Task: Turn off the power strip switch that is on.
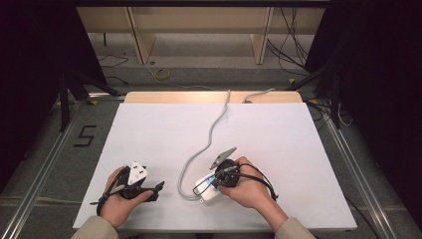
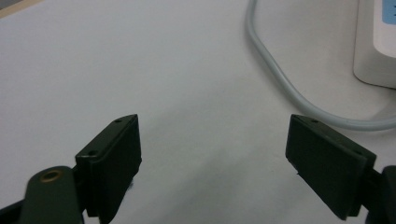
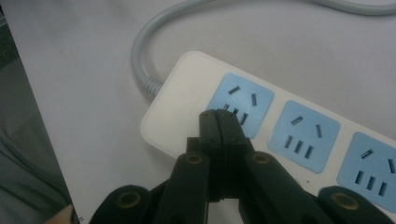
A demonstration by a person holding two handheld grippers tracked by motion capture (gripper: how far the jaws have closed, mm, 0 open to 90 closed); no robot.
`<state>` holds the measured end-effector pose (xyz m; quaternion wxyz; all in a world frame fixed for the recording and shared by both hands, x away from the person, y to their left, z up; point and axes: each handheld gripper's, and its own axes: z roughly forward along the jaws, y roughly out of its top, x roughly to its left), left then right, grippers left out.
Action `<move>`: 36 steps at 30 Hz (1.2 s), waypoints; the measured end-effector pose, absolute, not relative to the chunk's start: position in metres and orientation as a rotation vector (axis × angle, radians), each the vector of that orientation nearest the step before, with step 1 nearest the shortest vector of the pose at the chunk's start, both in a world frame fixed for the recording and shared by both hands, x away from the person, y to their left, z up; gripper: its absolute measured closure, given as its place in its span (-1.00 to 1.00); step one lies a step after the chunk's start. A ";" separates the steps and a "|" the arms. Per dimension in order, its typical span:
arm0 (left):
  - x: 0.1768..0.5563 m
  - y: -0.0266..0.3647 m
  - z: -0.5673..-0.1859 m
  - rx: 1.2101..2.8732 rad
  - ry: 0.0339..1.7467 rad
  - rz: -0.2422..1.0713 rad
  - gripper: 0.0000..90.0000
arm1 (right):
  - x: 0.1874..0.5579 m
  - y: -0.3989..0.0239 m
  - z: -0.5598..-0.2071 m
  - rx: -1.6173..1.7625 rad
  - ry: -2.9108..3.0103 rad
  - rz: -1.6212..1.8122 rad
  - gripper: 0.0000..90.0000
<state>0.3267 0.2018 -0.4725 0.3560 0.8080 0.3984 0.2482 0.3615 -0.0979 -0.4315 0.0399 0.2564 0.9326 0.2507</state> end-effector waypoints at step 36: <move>0.327 0.202 -0.472 2.088 1.028 0.642 -0.60 | 0.363 -0.089 -0.435 0.770 2.895 0.668 1.00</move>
